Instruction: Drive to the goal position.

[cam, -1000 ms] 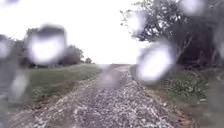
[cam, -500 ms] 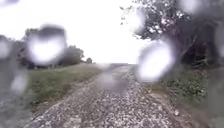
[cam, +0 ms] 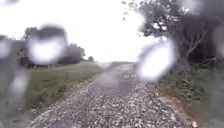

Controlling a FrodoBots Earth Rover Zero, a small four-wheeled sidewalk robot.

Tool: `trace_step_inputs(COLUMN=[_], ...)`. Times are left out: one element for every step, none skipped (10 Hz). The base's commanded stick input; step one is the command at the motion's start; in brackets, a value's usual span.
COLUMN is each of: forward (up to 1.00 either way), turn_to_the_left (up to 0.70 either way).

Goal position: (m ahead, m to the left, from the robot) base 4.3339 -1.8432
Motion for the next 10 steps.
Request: trace_step_inputs(forward=[0.7,0.7,0.7,0.7,0.7,0.7,0.7,0.7,0.7,0.7], turn_to_the_left=[0.0,0.0,0.0,0.0,0.0,0.0,0.0,-0.04,0.0,0.0])
